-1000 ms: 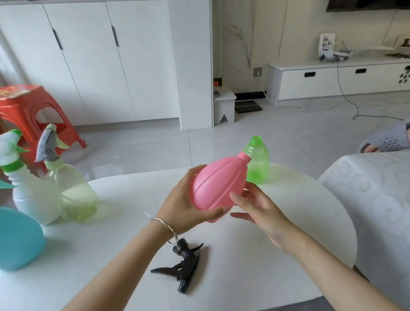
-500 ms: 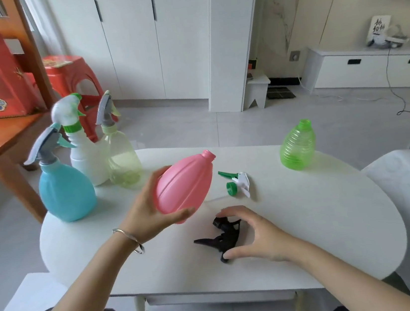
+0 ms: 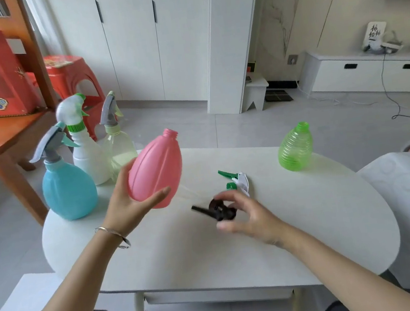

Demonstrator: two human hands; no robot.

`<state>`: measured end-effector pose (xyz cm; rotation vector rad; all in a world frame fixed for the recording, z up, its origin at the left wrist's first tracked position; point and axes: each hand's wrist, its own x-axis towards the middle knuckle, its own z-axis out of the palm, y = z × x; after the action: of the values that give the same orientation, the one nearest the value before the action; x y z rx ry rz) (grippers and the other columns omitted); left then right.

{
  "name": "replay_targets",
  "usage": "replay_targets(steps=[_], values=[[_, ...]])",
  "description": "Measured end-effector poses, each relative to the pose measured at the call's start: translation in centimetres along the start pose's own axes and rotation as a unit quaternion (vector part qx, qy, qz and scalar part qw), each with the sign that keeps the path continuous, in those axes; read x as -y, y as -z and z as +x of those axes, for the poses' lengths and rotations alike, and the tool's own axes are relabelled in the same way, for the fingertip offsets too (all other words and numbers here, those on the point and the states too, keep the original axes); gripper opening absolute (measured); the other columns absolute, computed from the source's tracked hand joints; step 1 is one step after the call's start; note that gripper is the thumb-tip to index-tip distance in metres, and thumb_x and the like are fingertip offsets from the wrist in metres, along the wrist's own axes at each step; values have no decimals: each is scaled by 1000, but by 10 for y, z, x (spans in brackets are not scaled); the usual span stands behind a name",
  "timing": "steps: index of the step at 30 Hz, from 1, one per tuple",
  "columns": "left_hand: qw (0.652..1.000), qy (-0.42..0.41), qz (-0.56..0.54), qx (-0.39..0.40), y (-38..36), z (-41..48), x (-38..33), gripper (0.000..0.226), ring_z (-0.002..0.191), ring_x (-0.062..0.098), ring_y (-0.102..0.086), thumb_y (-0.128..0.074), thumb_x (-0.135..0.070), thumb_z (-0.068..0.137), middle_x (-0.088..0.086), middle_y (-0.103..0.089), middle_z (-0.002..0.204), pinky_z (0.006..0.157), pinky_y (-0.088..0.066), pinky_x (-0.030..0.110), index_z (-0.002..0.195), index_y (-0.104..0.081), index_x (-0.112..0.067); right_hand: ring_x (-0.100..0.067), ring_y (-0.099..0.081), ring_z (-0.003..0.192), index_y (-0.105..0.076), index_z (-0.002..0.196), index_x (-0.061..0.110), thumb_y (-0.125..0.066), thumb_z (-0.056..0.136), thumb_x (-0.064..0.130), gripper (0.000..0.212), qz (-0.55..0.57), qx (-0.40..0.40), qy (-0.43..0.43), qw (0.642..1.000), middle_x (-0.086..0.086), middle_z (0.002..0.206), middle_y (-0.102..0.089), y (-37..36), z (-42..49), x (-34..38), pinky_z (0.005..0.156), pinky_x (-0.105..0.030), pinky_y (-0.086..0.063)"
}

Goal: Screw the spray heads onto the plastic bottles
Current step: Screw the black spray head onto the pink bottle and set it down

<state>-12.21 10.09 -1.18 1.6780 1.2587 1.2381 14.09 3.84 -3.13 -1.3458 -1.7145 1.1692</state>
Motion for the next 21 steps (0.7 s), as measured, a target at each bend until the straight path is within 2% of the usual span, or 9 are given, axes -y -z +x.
replay_targets(steps=[2, 4, 6, 8, 10, 11, 14, 17, 21], values=[[999, 11, -17, -26, 2, 1, 1, 94, 97, -1, -53, -71, -63, 45, -2, -48, 123, 67, -45, 9, 129, -35, -39, -5, -59, 107, -60, 112, 28, -65, 77, 30, 35, 166, -40, -13, 985, 4, 117, -64, 14, 3, 8, 92, -16, -42], [999, 20, -22, -28, 2, 1, 2, 94, 96, 2, -54, -71, -63, 44, -1, -50, 122, 67, -45, 9, 128, -36, -38, -13, -64, 93, -64, 108, 23, -60, 82, 41, 32, 341, -63, -39, 937, -1, 107, -69, 27, 6, 12, 90, -25, -44], [999, 32, -13, -5, 1, 0, 4, 100, 94, 3, -56, -71, -63, 43, 0, -51, 118, 60, -48, 8, 132, -37, -32, -17, -64, 81, -63, 107, 18, -57, 81, 48, 40, 451, -87, -67, 886, -5, 99, -70, 35, 7, 10, 87, -31, -48], [998, 50, 3, 24, 0, 0, 7, 105, 92, 5, -57, -72, -62, 40, 3, -52, 117, 59, -51, 13, 132, -37, -25, -15, -62, 73, -60, 107, 15, -63, 80, 32, 32, 458, -130, -72, 876, -7, 96, -66, 38, 9, 6, 77, -27, -54], [997, 66, 12, 46, -1, -1, 10, 108, 93, 10, -58, -74, -60, 38, 6, -53, 116, 65, -53, 21, 132, -37, -20, -14, -59, 71, -58, 108, 12, -63, 83, 10, 25, 442, -193, -69, 873, -10, 100, -61, 38, 12, 1, 66, -20, -54], [996, 69, 15, 55, -1, -1, 12, 109, 93, 11, -59, -75, -60, 37, 7, -53, 116, 67, -53, 24, 131, -38, -19, -14, -58, 72, -59, 107, 11, -62, 85, 7, 23, 438, -222, -69, 869, -11, 101, -60, 39, 13, -1, 63, -18, -54], [995, 74, 19, 68, -1, -1, 13, 109, 93, 9, -59, -76, -58, 37, 5, -55, 113, 71, -54, 28, 131, -39, -19, -9, -61, 72, -63, 97, 13, -61, 88, 9, 10, 442, -265, -44, 856, -6, 96, -63, 45, 15, -3, 63, -16, -53], [994, 79, 21, 70, -2, -1, 15, 109, 93, 10, -59, -76, -59, 36, 4, -55, 112, 72, -55, 29, 131, -40, -19, -6, -65, 67, -63, 90, 15, -59, 90, 8, 8, 469, -276, -24, 839, -4, 93, -68, 52, 15, -4, 64, -17, -54], [994, 78, 15, 76, -3, -1, 16, 106, 93, 7, -59, -77, -59, 37, -2, -56, 109, 66, -53, 20, 129, -40, -23, -6, -67, 70, -63, 93, 15, -59, 89, 8, 9, 472, -266, -19, 840, -3, 92, -69, 54, 16, -7, 64, -17, -54]])
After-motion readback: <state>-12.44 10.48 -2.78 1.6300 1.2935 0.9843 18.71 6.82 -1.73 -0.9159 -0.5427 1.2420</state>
